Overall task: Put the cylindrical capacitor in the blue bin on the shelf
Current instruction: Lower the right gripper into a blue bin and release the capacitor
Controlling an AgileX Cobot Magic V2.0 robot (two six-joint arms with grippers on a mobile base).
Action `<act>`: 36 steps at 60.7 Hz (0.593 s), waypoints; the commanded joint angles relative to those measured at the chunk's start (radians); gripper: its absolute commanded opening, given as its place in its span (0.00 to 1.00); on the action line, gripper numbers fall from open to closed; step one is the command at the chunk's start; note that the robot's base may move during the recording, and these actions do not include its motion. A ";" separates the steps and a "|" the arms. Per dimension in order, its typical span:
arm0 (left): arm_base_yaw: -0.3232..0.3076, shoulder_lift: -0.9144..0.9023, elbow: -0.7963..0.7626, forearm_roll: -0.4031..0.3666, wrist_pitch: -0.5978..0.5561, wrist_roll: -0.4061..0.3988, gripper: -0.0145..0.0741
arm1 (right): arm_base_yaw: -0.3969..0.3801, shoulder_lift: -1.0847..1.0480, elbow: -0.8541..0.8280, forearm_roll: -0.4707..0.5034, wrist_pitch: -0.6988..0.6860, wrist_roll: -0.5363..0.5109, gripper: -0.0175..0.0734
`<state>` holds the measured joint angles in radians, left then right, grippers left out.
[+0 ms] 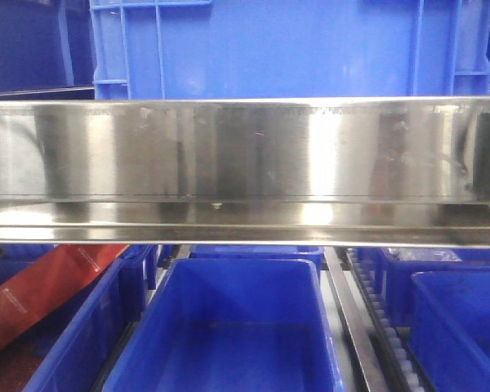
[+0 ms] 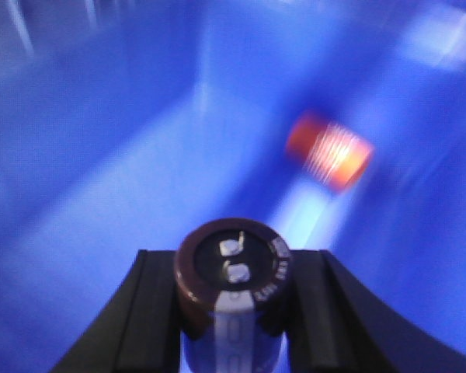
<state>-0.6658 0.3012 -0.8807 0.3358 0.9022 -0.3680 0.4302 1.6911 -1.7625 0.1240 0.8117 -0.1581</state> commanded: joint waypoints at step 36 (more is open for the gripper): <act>-0.003 -0.004 0.001 -0.066 -0.008 -0.008 0.08 | 0.001 0.073 -0.011 0.004 -0.001 -0.008 0.81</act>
<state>-0.6658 0.3012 -0.8791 0.2772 0.9022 -0.3687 0.4305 1.7738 -1.7640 0.1261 0.8129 -0.1590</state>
